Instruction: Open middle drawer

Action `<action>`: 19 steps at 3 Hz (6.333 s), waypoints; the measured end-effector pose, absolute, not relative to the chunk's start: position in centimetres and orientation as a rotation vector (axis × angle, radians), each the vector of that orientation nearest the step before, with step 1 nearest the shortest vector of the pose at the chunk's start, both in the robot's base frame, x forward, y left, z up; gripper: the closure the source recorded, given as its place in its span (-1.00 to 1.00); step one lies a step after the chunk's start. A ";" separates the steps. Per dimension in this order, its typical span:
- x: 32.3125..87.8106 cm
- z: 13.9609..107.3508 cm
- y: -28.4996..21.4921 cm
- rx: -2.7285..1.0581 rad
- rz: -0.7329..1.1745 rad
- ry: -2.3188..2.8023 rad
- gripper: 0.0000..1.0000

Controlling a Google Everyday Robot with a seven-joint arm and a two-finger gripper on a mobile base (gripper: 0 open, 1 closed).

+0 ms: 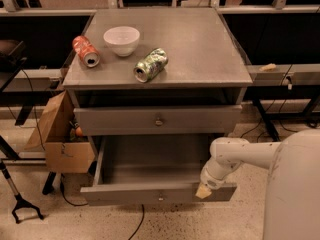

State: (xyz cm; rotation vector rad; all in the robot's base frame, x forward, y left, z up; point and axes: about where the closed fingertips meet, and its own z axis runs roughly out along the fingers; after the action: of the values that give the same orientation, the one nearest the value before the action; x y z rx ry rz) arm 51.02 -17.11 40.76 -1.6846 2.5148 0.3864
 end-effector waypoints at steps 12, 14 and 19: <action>48.6 40.4 -17.1 -1.715 0.453 2.513 1.00; 48.6 40.5 -17.1 -1.716 0.457 2.516 0.62; 47.8 40.0 -17.1 -1.724 0.484 2.508 -1.00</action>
Offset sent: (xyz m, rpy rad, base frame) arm 0.0000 0.0000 0.0000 0.0000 0.0000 0.0000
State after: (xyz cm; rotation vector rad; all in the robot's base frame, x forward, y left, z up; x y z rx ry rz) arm 47.83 -17.12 40.01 -1.7240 2.5081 0.4845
